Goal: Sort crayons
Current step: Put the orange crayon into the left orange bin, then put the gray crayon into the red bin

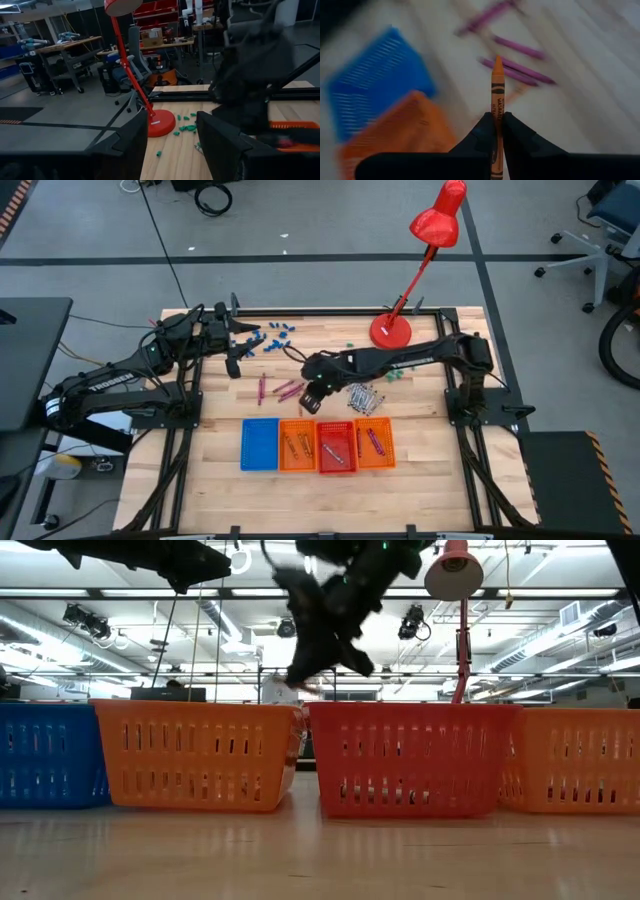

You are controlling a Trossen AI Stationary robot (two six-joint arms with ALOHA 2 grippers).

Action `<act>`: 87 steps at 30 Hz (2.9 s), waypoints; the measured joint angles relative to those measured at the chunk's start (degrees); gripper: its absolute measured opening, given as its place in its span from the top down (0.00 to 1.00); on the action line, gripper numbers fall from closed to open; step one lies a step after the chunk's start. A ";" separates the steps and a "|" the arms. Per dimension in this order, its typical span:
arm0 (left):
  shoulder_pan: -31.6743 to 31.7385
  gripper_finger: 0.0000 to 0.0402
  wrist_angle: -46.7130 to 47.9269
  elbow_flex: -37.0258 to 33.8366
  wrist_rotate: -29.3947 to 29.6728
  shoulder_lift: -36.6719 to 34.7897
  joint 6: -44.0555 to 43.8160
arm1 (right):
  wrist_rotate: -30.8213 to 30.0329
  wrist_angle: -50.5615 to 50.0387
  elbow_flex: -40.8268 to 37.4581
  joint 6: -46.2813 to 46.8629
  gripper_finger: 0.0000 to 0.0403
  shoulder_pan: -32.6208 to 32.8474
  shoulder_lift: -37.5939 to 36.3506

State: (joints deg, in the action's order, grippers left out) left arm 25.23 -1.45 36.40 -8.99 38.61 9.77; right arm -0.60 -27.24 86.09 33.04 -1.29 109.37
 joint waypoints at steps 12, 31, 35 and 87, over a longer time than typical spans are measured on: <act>-0.02 0.55 0.09 -0.02 0.08 -0.04 -0.28 | 2.71 12.35 -0.09 9.50 0.91 6.50 4.95; 0.98 0.55 0.83 -0.04 0.42 -0.04 -0.99 | 8.61 12.28 -0.51 14.72 0.76 8.94 8.40; 0.92 0.55 0.85 -0.04 0.42 -0.04 -1.08 | 10.09 11.12 -0.06 13.31 0.73 6.94 6.34; 0.94 0.55 3.76 -0.02 0.44 0.00 0.26 | -5.10 -27.68 -9.45 -6.25 0.72 -14.72 3.46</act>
State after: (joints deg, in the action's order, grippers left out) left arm 26.17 2.31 36.38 -8.56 38.61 10.03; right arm -5.71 -54.91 76.64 26.79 -16.01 112.84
